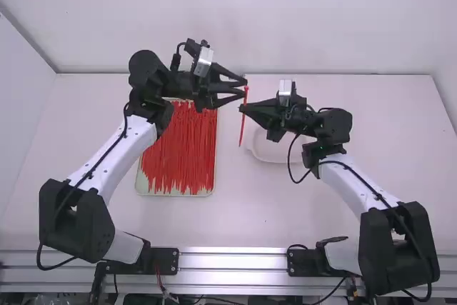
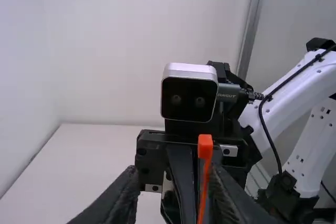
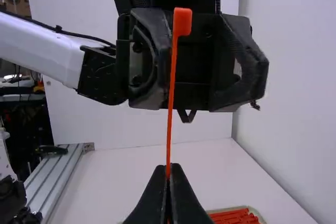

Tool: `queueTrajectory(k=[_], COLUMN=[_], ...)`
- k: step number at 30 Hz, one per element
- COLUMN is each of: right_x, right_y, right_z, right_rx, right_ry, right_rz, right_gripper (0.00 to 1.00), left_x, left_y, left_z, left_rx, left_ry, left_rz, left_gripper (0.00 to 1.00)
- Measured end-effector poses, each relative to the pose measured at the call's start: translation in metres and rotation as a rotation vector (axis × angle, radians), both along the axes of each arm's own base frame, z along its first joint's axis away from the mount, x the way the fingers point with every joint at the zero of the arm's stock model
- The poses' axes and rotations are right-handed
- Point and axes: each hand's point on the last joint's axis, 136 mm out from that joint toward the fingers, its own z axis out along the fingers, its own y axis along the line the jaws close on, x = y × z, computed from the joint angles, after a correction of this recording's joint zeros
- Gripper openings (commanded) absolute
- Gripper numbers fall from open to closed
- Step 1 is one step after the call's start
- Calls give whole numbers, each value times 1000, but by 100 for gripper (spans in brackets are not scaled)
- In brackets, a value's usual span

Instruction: Fasten the cable tie

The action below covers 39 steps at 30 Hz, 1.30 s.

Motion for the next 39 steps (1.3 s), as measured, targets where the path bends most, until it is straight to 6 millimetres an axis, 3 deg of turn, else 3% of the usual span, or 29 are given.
queueTrajectory(k=[14,39], right_x=[1,3], right_y=[0,-1], right_z=[1,1], right_rx=[5,7], right_ry=[5,4], right_rz=[-7,-15], right_gripper=[0,0], left_x=[-3,-6], left_y=[-3,-8], left_z=[0,3], left_rx=[0,-8], left_ry=[-1,-18], left_rz=[-12,-19], left_gripper=[12,10])
